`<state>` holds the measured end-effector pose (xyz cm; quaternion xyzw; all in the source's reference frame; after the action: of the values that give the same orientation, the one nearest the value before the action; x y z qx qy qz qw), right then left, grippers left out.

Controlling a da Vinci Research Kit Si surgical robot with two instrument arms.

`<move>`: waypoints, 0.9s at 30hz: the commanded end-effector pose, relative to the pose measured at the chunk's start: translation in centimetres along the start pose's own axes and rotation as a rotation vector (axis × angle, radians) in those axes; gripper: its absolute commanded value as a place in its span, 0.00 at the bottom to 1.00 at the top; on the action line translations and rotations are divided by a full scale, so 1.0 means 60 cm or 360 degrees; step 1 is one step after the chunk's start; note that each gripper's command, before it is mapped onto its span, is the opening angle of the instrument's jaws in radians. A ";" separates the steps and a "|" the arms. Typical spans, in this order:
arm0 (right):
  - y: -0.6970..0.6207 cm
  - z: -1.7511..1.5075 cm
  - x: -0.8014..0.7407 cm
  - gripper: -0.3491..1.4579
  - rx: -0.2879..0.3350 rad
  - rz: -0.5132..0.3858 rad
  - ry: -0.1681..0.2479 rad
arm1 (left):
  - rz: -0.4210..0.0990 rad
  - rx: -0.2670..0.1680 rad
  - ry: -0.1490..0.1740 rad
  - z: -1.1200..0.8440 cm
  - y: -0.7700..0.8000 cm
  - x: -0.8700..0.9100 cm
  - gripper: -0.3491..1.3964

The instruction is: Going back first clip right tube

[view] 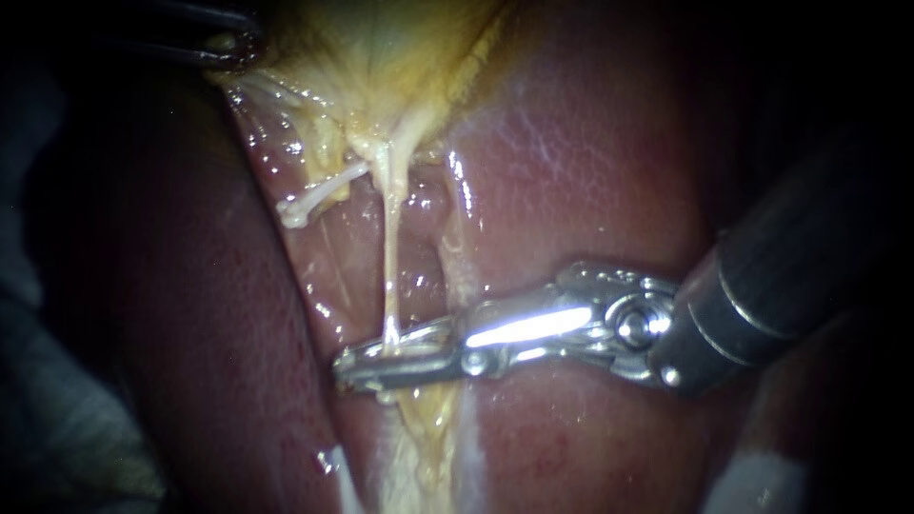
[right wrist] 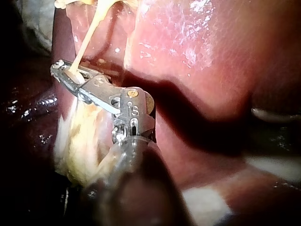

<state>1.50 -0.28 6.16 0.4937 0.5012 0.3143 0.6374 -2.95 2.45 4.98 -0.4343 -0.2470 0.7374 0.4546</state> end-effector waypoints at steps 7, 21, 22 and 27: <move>0.0028 -0.0006 0.0009 0.44 -0.0188 -0.0326 0.0022 | 0.0001 0.0000 0.0001 0.0001 -0.0001 0.0000 0.00; -0.0024 -0.0114 0.0035 0.47 -0.0614 -0.0972 -0.0201 | 0.0004 0.0000 0.0001 0.0003 -0.0009 -0.0004 0.00; -0.0031 -0.0123 0.0035 0.47 -0.0624 -0.1012 -0.0231 | 0.0004 0.0000 0.0001 0.0003 -0.0009 -0.0004 0.00; -0.0069 -0.0170 0.0032 0.47 -0.0651 -0.1129 -0.0303 | 0.0004 0.0000 0.0001 0.0003 -0.0010 -0.0004 0.00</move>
<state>0.50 0.07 5.65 0.1773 0.5068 0.1181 0.8353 -2.94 2.46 5.04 -0.4349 -0.2461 0.7379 0.4538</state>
